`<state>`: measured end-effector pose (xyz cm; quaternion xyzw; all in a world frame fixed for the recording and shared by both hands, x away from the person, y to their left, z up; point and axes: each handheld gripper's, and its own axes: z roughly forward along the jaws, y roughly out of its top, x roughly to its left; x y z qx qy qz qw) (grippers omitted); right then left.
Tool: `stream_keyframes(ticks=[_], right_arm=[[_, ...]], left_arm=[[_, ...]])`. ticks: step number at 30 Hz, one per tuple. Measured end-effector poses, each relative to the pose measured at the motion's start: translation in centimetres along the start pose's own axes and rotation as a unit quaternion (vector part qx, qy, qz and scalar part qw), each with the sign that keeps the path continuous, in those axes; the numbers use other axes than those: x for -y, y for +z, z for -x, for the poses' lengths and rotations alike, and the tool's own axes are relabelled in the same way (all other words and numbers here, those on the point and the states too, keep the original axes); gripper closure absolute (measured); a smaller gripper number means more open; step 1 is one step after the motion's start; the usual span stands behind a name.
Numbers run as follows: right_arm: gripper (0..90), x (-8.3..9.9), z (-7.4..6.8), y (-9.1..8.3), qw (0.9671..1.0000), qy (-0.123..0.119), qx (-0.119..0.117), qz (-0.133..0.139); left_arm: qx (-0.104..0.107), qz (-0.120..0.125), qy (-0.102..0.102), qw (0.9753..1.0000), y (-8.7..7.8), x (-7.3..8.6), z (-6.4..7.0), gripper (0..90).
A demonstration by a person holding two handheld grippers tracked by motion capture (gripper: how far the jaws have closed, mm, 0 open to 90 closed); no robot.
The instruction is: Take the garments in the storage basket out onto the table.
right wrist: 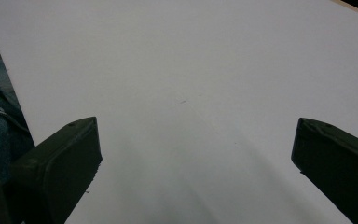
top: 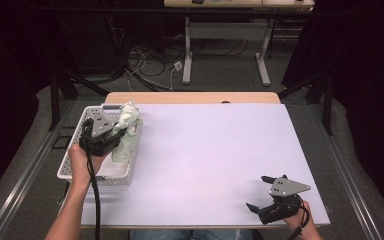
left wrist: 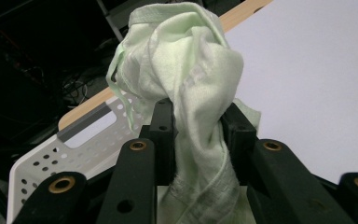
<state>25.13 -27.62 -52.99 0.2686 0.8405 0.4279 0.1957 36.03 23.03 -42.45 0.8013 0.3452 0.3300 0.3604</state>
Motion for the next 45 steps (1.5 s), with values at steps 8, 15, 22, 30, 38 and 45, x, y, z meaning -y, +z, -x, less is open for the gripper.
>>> stream_keyframes(ticks=[8, 15, 22, 30, 38, 45], right_arm=[[1.1, -0.1, 0.0, -0.1, 1.0, -0.002, -0.002, 0.0], [1.1, 0.0, 0.0, 0.0, 1.0, -0.001, 0.0, 0.002], [1.2, 0.0, 0.1, 0.0, 1.0, -0.003, -0.002, 0.001], [1.2, 0.0, 0.1, 0.1, 1.0, -0.005, -0.001, -0.001], [1.3, 0.0, 0.1, 0.0, 1.0, -0.005, -0.003, -0.001], [1.4, 0.0, 0.1, 0.1, 1.0, -0.004, -0.002, 0.0]], left_arm=[[0.01, 0.008, 0.009, 0.9999, -0.1, -0.5, 0.8, 70.8], [0.02, 0.011, 0.017, 0.9996, 0.0, -0.9, 1.5, 70.8], [0.03, 0.013, 0.023, 0.9992, 0.1, -1.2, 2.1, 70.8], [0.046, 0.016, 0.033, 0.9982, 0.6, -1.4, 3.2, 70.8], [0.065, 0.016, 0.037, 0.997, 1.2, -1.6, 4.2, 70.8], [0.079, 0.015, 0.048, 0.9956, 1.7, -1.7, 5.0, 70.7]])
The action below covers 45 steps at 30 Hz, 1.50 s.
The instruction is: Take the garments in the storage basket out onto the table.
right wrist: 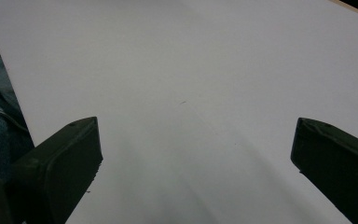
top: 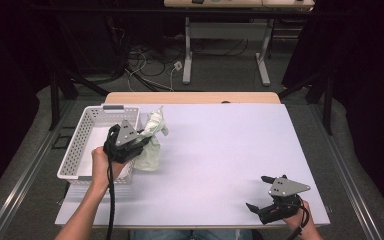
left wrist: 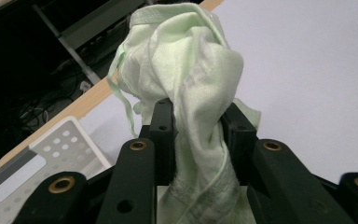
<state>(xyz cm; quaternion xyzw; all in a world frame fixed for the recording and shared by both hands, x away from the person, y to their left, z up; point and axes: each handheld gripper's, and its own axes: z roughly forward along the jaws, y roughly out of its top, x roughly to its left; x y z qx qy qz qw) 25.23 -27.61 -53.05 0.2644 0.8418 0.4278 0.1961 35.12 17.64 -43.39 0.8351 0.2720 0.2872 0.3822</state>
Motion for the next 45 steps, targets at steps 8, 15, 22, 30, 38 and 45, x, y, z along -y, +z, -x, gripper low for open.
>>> stream_keyframes(ticks=[8, 15, 22, 30, 38, 45], right_arm=[[1.4, 0.0, 0.0, 0.2, 1.0, 0.003, 0.001, -0.003], [1.4, 0.0, 0.0, 0.1, 1.0, -0.002, 0.002, 0.002], [1.4, 0.0, -0.1, 0.1, 1.0, -0.001, 0.002, 0.003], [1.5, 0.0, -0.1, 0.0, 1.0, -0.001, 0.001, 0.002], [1.5, 0.0, -0.2, 0.0, 1.0, -0.003, 0.002, -0.004], [1.6, 0.0, -0.1, 0.0, 1.0, -0.003, 0.004, -0.002]], left_arm=[[0.013, 0.003, 0.007, 0.9999, 0.8, -0.3, 0.9, 70.7], [0.02, 0.009, 0.01, 0.9997, 1.1, -0.5, 1.5, 70.7], [0.029, 0.015, 0.015, 0.9993, 1.7, -0.9, 2.2, 70.7], [0.046, 0.019, 0.024, 0.9985, 2.4, -1.0, 3.0, 70.6], [0.061, 0.021, 0.025, 0.9976, 3.5, -1.3, 3.8, 70.5], [0.071, 0.015, 0.027, 0.997, 4.2, -1.2, 4.2, 70.5]])
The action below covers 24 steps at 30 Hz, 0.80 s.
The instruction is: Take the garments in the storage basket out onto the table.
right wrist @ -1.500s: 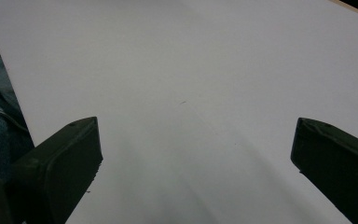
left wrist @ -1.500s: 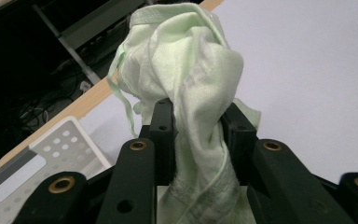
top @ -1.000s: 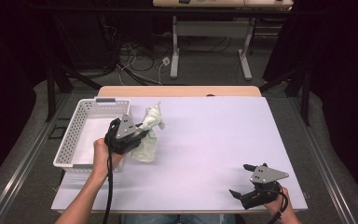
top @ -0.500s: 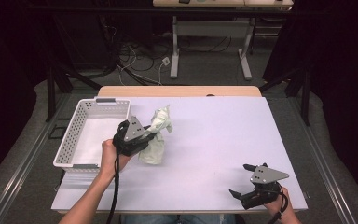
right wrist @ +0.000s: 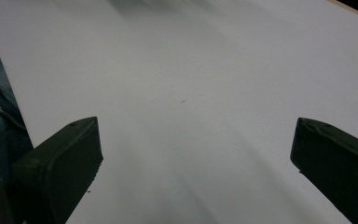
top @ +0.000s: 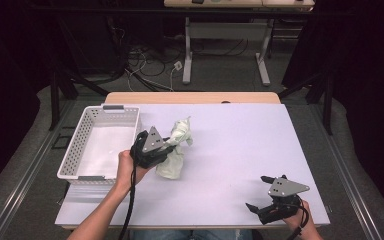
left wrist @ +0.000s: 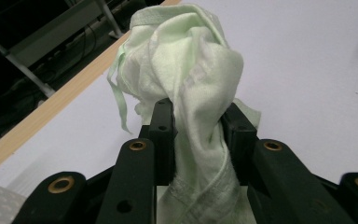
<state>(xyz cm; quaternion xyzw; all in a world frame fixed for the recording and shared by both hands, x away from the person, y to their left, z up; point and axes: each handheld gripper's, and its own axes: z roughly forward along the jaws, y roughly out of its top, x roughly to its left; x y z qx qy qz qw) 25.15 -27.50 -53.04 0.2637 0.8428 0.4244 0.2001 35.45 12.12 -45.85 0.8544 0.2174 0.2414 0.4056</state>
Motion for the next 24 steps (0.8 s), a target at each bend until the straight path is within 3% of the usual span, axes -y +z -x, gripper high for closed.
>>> stream_keyframes(ticks=[14, 24], right_arm=[[1.7, -0.1, -0.1, -0.1, 1.0, -0.001, 0.0, 0.004], [1.7, 0.0, 0.0, 0.0, 1.0, 0.0, 0.004, 0.002]], left_arm=[[0.024, -0.007, -0.002, 0.9997, 1.6, 0.6, 1.0, 70.5], [0.056, -0.012, -0.001, 0.9984, 4.2, 0.7, 2.8, 70.1]])
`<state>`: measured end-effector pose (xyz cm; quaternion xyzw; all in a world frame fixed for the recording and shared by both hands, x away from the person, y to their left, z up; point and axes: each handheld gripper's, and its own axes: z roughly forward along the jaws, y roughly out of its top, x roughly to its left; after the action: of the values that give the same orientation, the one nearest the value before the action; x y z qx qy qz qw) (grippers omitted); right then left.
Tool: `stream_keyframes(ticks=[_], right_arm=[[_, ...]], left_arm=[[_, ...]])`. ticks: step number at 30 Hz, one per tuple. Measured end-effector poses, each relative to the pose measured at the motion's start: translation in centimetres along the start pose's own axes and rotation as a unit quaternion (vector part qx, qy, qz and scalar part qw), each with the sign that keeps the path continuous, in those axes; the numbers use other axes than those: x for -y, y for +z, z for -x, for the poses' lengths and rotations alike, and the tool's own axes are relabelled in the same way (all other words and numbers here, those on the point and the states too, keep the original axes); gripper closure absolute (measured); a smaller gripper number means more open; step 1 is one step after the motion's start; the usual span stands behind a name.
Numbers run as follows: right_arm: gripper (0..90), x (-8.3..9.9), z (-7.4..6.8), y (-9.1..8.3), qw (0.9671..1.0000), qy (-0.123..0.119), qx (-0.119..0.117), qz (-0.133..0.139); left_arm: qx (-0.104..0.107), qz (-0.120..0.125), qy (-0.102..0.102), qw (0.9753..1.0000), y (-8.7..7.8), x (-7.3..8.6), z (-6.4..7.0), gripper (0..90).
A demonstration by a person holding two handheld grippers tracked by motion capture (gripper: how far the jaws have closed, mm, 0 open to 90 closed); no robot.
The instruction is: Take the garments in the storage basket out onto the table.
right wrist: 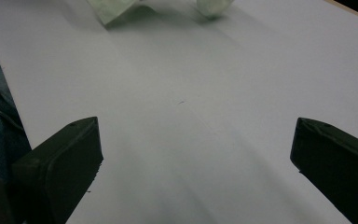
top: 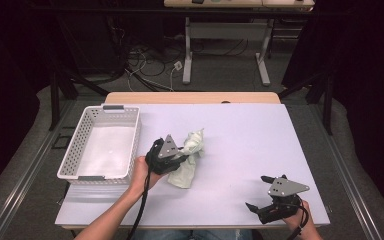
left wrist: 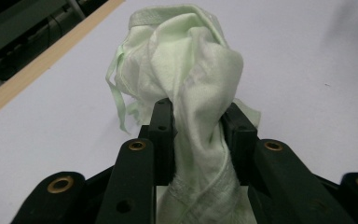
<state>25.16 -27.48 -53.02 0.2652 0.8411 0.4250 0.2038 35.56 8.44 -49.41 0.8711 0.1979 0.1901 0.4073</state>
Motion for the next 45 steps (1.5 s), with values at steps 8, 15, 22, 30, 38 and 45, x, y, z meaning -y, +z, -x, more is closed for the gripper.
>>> stream_keyframes(ticks=[8, 15, 22, 30, 38, 45], right_arm=[[1.7, -0.1, 0.0, 0.0, 1.0, -0.002, -0.001, 0.0], [1.7, -0.1, -0.1, 0.2, 1.0, 0.0, -0.004, -0.002], [1.7, 0.0, -0.1, 0.4, 1.0, 0.001, -0.001, -0.003], [1.7, -0.1, -0.1, 0.4, 1.0, -0.002, -0.003, -0.002], [1.8, -0.1, -0.1, 0.4, 1.0, -0.001, -0.006, -0.003], [1.8, 0.0, -0.1, 0.3, 1.0, -0.001, -0.005, -0.005]], left_arm=[[0.018, -0.012, 0.002, 0.9998, 1.9, 0.3, 0.8, 70.1], [0.028, -0.019, -0.01, 0.9994, 2.9, 0.7, 0.6, 70.0], [0.043, -0.034, -0.013, 0.9984, 4.2, 0.8, 0.8, 69.9], [0.052, -0.047, -0.024, 0.9972, 5.5, 1.2, 0.5, 69.7], [0.062, -0.071, -0.031, 0.995, 6.6, 1.6, 0.4, 69.0], [0.065, -0.082, -0.03, 0.994, 7.6, 1.8, 0.6, 67.5]])
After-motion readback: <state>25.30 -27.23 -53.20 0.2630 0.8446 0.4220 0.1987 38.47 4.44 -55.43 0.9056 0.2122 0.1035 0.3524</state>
